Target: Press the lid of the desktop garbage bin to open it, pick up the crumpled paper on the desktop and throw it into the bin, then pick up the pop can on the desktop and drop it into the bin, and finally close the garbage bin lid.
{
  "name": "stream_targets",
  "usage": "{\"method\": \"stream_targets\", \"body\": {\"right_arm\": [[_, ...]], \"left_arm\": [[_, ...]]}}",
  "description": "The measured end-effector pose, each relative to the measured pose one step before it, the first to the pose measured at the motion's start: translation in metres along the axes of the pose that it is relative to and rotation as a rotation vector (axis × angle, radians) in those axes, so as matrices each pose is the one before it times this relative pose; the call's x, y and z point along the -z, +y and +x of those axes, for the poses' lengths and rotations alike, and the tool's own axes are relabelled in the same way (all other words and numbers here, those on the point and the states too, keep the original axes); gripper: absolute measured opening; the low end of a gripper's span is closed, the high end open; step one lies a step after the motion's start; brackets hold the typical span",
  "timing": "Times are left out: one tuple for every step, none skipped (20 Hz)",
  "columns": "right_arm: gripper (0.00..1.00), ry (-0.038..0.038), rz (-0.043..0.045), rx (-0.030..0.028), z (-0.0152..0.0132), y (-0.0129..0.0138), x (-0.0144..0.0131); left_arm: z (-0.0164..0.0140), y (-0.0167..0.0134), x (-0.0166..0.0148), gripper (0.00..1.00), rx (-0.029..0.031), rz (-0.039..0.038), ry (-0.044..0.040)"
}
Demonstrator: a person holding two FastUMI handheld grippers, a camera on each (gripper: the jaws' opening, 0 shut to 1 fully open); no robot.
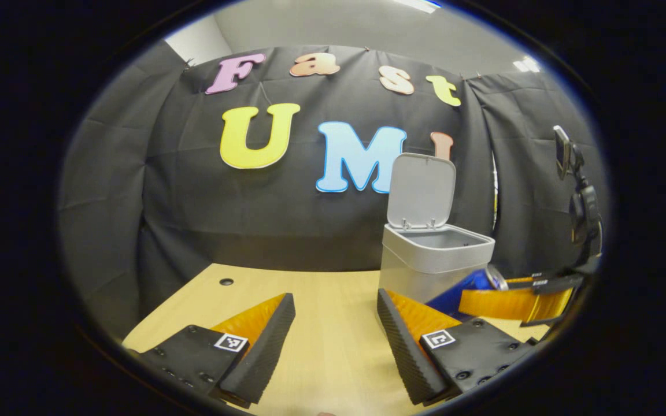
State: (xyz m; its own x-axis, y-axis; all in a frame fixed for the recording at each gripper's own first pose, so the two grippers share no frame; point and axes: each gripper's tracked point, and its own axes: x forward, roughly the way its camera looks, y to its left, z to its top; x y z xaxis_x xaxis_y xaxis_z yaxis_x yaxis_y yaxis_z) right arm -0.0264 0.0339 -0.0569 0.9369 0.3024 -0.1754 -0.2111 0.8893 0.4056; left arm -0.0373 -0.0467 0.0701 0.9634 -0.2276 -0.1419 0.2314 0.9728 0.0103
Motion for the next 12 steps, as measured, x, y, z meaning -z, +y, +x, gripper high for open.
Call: {"method": "stream_targets", "body": {"right_arm": [[0.84, -0.02973, -0.00612, -0.00342, -0.00111, 0.00109, -0.01200], [0.84, -0.02724, -0.00762, -0.00097, -0.00033, 0.00027, -0.01029], [0.84, -0.02444, -0.00773, -0.00109, -0.00018, -0.00013, -0.01047], [0.84, -0.02133, -0.00736, 0.00164, 0.00115, -0.00242, -0.00901], [0.84, -0.01637, -0.00745, -0.00131, 0.00071, -0.00067, -0.00559], [0.84, -0.01591, -0.00616, -0.00299, 0.00086, 0.00006, -0.00540], [0.84, -0.01015, -0.00397, -0.00344, 0.00170, 0.00000, -0.00454], [0.84, -0.01343, -0.00379, 0.00442, 0.00131, -0.00191, -0.00392], [0.84, -0.01196, -0.00485, 0.00287, 0.00080, -0.00190, -0.00448], [0.84, -0.01515, -0.00415, 0.00532, 0.00273, -0.00130, -0.00603], [0.84, -0.01698, -0.00237, 0.00386, 0.00150, -0.00166, -0.00597], [0.84, -0.02222, -0.00086, 0.00637, 0.00083, -0.00102, -0.00695]], "left_arm": [[0.00145, -0.00107, 0.00002, 0.96, 0.00339, 0.00156, 0.00089], [0.00193, -0.00237, 0.00055, 0.94, 0.00372, 0.00147, 0.00132], [0.00200, -0.00211, -0.00016, 0.96, 0.00345, 0.00163, -0.00054], [0.00032, -0.00076, -0.00029, 0.96, 0.00080, 0.00171, -0.00174], [0.00140, -0.00086, -0.00044, 0.96, 0.00133, 0.00059, -0.00149], [0.00065, -0.00121, -0.00257, 0.94, 0.00100, 0.00106, -0.00250], [0.00086, -0.00072, -0.00137, 0.94, -0.00129, 0.00293, -0.00326], [-0.00089, 0.00037, 0.00040, 0.92, -0.00182, 0.00227, -0.00251], [0.00056, 0.00020, -0.00087, 0.94, -0.00225, 0.00085, -0.00249], [-0.00030, 0.00063, -0.00107, 0.94, -0.00177, -0.00137, -0.00204], [0.00036, 0.00005, -0.00019, 0.94, -0.00261, -0.00187, 0.00033], [-0.00075, 0.00148, 0.00120, 0.94, -0.00252, -0.00265, 0.00087]]}}
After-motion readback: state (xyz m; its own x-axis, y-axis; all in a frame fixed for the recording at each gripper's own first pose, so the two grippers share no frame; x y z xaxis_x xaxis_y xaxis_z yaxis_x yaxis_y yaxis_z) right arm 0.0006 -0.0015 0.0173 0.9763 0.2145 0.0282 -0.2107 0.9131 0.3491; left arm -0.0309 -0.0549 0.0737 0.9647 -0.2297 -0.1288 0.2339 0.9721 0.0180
